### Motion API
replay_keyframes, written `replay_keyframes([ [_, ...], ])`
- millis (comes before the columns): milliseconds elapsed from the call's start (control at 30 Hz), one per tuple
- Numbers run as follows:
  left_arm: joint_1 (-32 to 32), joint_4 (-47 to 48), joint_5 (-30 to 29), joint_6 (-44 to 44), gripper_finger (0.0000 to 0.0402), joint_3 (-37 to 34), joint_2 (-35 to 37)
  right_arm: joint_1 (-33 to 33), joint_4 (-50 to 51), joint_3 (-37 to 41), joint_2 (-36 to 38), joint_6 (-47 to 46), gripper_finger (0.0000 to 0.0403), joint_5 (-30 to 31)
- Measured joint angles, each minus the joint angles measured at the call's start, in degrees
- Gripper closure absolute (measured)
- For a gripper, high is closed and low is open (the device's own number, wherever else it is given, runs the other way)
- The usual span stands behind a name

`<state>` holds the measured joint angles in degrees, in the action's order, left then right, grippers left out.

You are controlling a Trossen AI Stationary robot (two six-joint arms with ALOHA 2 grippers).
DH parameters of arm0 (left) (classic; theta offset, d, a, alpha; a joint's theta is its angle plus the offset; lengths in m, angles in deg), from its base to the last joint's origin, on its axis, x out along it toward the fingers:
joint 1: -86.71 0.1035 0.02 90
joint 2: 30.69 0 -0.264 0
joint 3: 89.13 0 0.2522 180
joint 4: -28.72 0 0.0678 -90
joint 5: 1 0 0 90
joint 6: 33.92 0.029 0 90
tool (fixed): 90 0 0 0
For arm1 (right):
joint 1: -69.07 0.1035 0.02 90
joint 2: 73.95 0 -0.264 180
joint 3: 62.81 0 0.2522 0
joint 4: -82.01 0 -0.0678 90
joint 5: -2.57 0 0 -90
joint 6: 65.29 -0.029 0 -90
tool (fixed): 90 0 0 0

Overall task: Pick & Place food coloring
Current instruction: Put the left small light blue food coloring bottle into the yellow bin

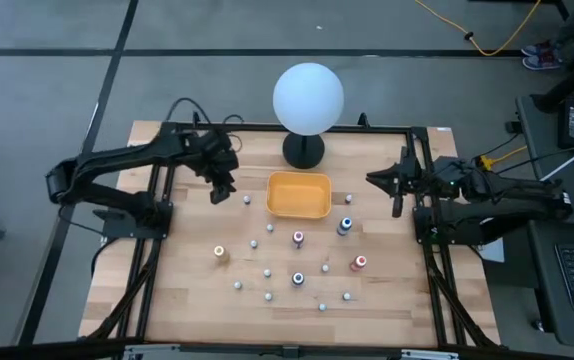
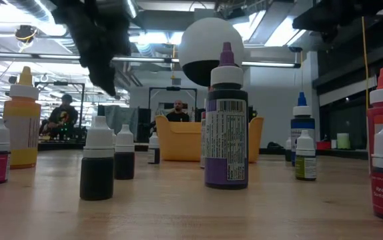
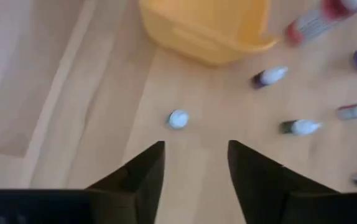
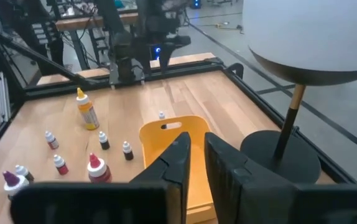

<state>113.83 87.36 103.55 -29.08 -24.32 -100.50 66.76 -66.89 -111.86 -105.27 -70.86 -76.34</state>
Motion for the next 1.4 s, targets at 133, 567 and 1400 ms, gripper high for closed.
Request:
replay_keyframes([
  [133, -0.9, -0.3, -3.7, 2.0, 0.0201, 0.0, -4.3, 0.0, 0.1, 0.0, 0.0, 0.0, 0.0351, 0.0],
  [567, -6.1, -9.2, -6.3, 1.8, 0.0217, 0.0, -15.8, 0.0, 0.5, 0.0, 0.0, 4.6, 0.0351, -0.2],
  [1400, -8.3, -12.1, -7.0, 1.4, 0.0313, 0.0, -22.1, 0.0, 0.6, 0.0, 0.0, 4.2, 0.0351, -0.2],
])
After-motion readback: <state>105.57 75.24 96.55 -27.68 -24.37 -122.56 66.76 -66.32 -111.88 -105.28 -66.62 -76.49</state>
